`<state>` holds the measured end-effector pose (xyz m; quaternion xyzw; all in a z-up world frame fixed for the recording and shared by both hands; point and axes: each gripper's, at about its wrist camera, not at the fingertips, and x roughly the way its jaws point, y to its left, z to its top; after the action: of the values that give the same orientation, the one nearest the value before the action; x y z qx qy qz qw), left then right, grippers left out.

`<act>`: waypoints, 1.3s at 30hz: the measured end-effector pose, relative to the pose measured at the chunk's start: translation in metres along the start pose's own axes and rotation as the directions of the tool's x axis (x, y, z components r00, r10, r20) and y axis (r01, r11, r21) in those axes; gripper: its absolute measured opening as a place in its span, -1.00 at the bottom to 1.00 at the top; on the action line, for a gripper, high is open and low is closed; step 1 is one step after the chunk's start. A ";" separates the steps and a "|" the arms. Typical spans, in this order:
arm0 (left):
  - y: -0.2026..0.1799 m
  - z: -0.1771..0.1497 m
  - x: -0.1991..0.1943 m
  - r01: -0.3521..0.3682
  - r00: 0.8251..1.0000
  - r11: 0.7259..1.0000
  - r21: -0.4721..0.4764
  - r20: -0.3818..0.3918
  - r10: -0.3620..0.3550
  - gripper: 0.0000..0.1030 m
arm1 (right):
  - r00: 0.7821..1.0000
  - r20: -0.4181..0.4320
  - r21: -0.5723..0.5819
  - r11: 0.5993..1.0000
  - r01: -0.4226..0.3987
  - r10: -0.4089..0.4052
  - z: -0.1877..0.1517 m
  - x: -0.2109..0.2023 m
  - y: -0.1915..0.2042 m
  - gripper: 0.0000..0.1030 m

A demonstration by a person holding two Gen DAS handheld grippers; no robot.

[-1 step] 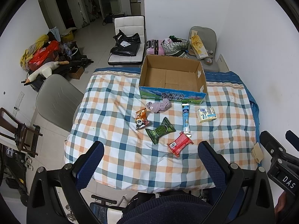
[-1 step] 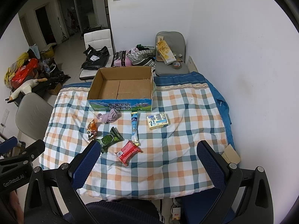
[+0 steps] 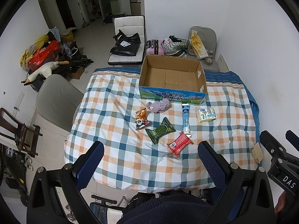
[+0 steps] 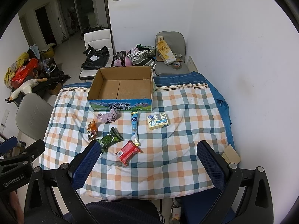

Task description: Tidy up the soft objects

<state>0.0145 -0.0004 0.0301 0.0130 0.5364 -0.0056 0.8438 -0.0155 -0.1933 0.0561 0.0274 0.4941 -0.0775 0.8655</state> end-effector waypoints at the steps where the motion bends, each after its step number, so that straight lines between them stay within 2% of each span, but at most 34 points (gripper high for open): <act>1: 0.000 -0.001 0.000 0.002 1.000 1.000 -0.001 0.001 -0.002 1.00 | 1.000 0.000 -0.001 1.000 0.001 -0.001 -0.001 0.000 0.001 1.00; 7: -0.007 0.019 0.021 -0.004 1.000 1.000 -0.014 0.004 0.004 1.00 | 1.000 -0.017 0.007 1.000 -0.007 0.007 0.000 0.006 0.001 1.00; 10: -0.009 0.032 0.045 -0.040 0.999 0.999 -0.022 0.009 0.040 1.00 | 0.996 -0.088 0.036 0.999 -0.033 0.036 0.010 0.036 -0.002 1.00; 13: -0.007 0.034 0.091 -0.105 0.994 0.994 -0.003 -0.008 0.105 1.00 | 0.981 -0.178 0.084 0.995 -0.062 0.076 0.015 0.080 -0.005 1.00; 15: -0.004 0.036 0.120 -0.129 0.991 0.991 0.021 -0.039 0.130 1.00 | 0.961 -0.255 0.128 0.989 -0.077 0.108 0.012 0.124 -0.005 1.00; 18: -0.003 0.038 0.168 -0.157 0.982 0.984 0.080 -0.093 0.164 1.00 | 0.915 -0.371 0.199 0.976 -0.089 0.160 -0.005 0.195 -0.001 1.00; 22: -0.002 0.032 0.224 -0.171 0.971 0.972 0.163 -0.142 0.195 1.00 | 0.826 -0.519 0.303 0.951 -0.063 0.220 -0.044 0.290 0.016 0.99; 24: -0.001 0.027 0.249 -0.184 0.963 0.962 0.202 -0.159 0.218 1.00 | 0.792 -0.560 0.352 0.935 -0.036 0.241 -0.066 0.333 0.024 0.95; 26: 0.000 0.023 0.275 -0.179 0.954 0.953 0.244 -0.191 0.229 1.00 | 0.770 -0.584 0.394 0.919 -0.009 0.258 -0.084 0.369 0.033 0.89; 29: 0.000 0.017 0.308 -0.179 0.942 0.937 0.299 -0.223 0.251 1.00 | 0.749 -0.607 0.436 0.899 0.033 0.267 -0.104 0.412 0.046 0.77; 31: 0.000 0.014 0.327 -0.166 0.936 0.930 0.328 -0.245 0.253 1.00 | 0.723 -0.625 0.467 0.883 0.045 0.294 -0.114 0.436 0.056 0.58; 33: -0.003 0.013 0.342 -0.147 0.932 0.925 0.351 -0.263 0.248 0.99 | 0.704 -0.640 0.483 0.874 0.055 0.309 -0.124 0.454 0.064 0.16; 34: -0.004 0.013 0.349 -0.129 0.933 0.924 0.359 -0.271 0.236 0.99 | 0.698 -0.650 0.475 0.877 0.065 0.300 -0.128 0.459 0.067 0.14; 36: -0.011 0.013 0.359 -0.085 0.934 0.920 0.384 -0.290 0.207 0.99 | 0.707 -0.642 0.482 0.873 0.070 0.298 -0.133 0.460 0.068 0.08; 39: -0.028 0.012 0.377 -0.001 0.931 0.902 0.431 -0.328 0.158 0.99 | 0.716 -0.648 0.443 0.893 0.076 0.260 -0.139 0.455 0.063 0.04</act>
<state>0.1845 -0.0270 -0.3071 0.2187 0.6648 -0.0845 0.7093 0.1042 -0.1627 -0.4078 0.2738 0.7481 -0.1263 0.5911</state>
